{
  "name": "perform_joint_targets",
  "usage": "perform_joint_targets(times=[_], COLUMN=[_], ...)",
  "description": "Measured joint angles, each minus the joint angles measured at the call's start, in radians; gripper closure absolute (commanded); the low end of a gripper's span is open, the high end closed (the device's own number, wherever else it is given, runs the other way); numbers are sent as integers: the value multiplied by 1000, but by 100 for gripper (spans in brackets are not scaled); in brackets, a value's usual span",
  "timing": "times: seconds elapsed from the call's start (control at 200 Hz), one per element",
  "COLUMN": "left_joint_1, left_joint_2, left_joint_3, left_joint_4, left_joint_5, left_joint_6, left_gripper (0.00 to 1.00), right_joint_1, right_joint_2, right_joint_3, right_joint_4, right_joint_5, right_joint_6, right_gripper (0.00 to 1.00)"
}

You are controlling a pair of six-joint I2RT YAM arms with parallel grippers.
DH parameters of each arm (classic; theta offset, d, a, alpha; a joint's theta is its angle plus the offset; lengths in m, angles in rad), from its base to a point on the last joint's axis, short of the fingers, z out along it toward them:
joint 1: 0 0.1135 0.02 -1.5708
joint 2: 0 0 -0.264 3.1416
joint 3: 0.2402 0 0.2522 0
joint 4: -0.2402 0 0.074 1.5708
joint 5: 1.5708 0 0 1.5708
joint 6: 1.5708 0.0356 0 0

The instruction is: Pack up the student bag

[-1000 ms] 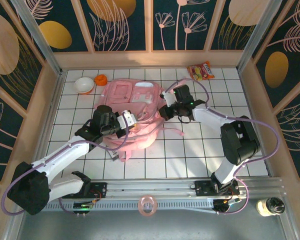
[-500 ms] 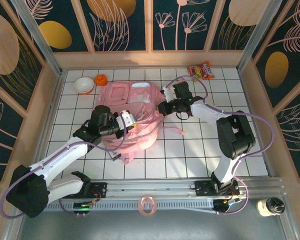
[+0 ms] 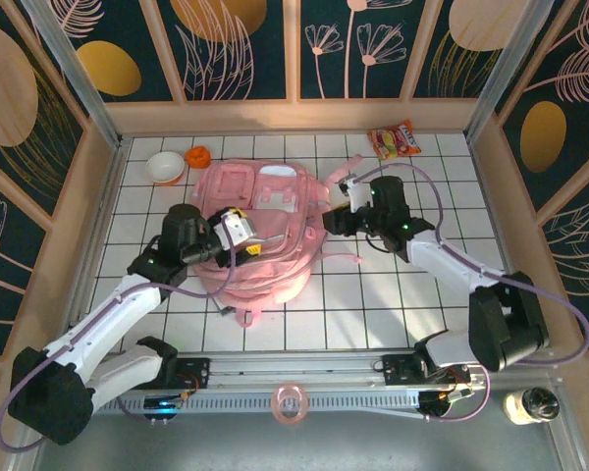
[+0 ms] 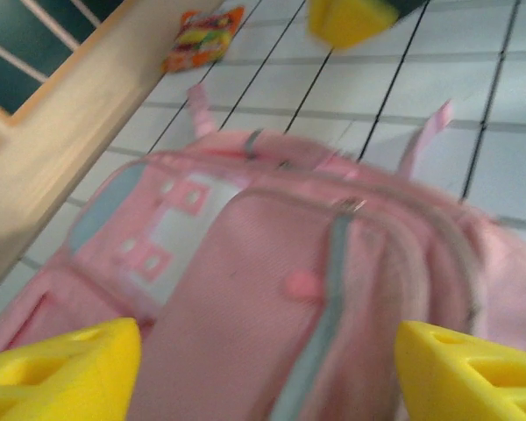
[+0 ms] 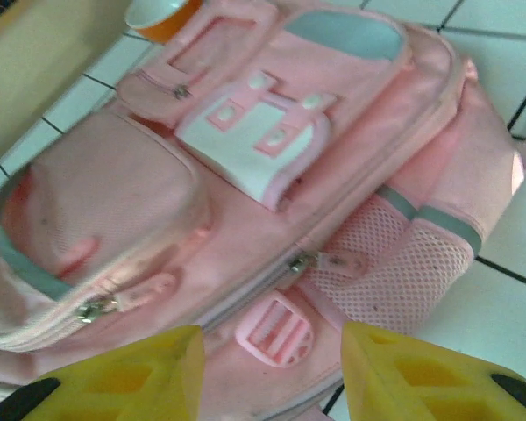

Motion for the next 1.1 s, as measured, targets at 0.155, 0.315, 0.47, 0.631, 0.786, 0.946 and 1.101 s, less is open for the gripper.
perform_joint_targets(times=[0.155,0.315,0.47,0.631,0.786,0.946,1.101], left_joint_1=[19,18,18,18,18,18,13], left_joint_2=[50,106,132,153,135,97,101], left_joint_3=[27,48,70,70,66,33,16], left_joint_4=[-115,-201,-222,-237,-265,-268,-248], left_joint_5=[-39,-92,-120,-127,-127,-127,-146], left_joint_6=[112,217,278,311,336,350,360], left_gripper=[16,15,13,12,10,10,12], right_joint_1=[15,39,54,58,58,65,79], right_joint_2=[-14,5,37,50,50,58,58], right_joint_3=[-32,-32,-32,-28,-26,-16,-16], right_joint_4=[31,48,55,56,63,63,63], right_joint_5=[-7,-22,-38,-51,-60,-68,-71], right_joint_6=[-3,-8,-14,-15,-26,-34,-41], right_gripper=[54,53,53,53,53,53,52])
